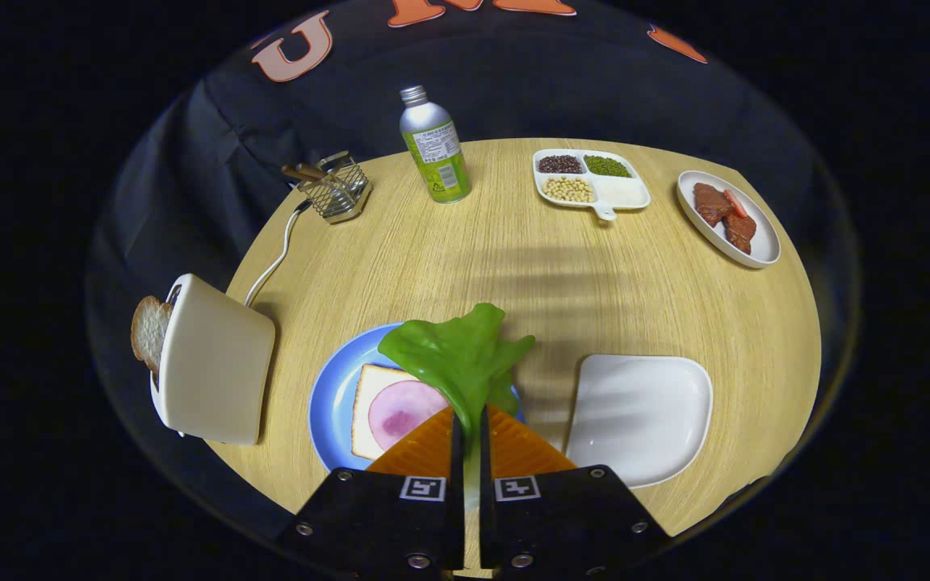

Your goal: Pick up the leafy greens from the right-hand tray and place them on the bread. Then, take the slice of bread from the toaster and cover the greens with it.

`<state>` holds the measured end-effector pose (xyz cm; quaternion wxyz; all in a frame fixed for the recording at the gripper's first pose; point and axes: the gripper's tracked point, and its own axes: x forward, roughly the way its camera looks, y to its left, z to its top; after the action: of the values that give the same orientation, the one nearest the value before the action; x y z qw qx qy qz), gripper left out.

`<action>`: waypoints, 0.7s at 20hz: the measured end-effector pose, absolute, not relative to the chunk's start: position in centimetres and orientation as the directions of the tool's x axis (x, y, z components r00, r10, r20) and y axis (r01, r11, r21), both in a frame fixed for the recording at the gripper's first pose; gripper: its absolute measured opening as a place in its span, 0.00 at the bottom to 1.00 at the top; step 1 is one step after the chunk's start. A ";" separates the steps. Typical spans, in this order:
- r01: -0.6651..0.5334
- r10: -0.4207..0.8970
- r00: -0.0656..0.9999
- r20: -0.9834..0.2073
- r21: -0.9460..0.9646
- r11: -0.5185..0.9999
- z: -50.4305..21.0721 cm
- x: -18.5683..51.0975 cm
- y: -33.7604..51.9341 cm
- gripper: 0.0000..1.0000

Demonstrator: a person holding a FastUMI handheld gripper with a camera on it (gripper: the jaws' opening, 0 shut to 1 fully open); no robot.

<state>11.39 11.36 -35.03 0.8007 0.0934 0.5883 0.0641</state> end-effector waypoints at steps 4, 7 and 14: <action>0.018 0.196 0.284 -0.939 0.210 0.978 -35.8 11.4 12.8 0.08; 0.024 0.213 0.265 -0.940 0.227 0.974 -36.1 11.0 14.3 0.10; 0.004 0.234 0.264 -0.936 0.243 0.970 -35.9 10.4 16.1 0.21</action>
<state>10.43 16.05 -35.92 0.7887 0.0986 0.6024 0.0729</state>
